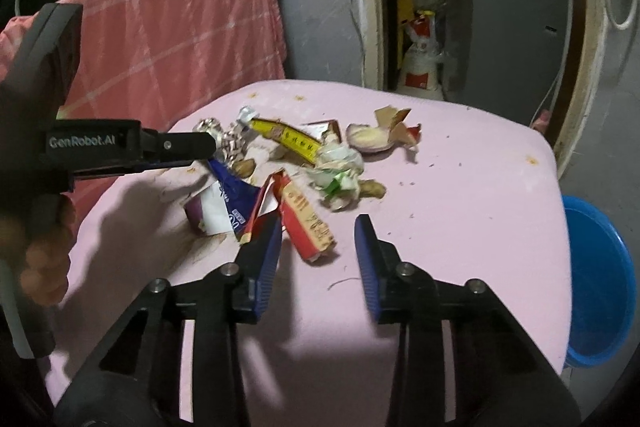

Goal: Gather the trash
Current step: 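Lower both tools toward the trash pile on the pink table, then grasp the blue wrapper with the left tool while the right tool grasps the red-gold wrapper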

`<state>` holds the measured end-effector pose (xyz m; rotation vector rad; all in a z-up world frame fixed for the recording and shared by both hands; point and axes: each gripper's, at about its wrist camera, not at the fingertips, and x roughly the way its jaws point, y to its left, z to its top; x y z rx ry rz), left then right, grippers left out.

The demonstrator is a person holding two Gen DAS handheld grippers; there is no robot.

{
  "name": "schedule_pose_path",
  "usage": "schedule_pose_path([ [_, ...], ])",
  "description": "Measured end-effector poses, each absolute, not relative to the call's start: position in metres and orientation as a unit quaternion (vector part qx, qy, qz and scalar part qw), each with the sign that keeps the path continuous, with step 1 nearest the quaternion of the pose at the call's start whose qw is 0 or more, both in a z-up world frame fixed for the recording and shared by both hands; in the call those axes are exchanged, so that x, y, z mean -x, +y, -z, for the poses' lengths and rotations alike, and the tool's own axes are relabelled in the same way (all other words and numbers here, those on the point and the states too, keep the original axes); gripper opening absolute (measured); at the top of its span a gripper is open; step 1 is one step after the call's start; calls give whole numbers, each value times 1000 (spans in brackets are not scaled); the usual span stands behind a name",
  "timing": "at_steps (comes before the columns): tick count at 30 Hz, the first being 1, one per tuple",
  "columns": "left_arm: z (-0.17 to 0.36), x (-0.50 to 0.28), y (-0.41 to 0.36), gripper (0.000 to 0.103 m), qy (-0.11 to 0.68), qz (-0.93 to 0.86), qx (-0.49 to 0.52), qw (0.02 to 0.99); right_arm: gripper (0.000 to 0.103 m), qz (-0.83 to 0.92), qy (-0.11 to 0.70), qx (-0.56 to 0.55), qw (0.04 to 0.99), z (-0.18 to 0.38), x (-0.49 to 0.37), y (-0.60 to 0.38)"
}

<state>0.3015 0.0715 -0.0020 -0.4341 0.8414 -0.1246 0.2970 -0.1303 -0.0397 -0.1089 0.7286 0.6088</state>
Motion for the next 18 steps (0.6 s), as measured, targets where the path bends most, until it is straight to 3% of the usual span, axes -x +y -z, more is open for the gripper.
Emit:
schedule_pose_path([
  [3,3,-299,73,18,405,74,221,884,21,-296,357,57,884,42,-297,-127],
  [8,0,-296,71,3,402,91,235,880,14,-300,354,61,884,41,-292,-127],
  [18,-2,-290,64,2,393,104,239,882,11,-294,347,49,889,39,-284,-138],
])
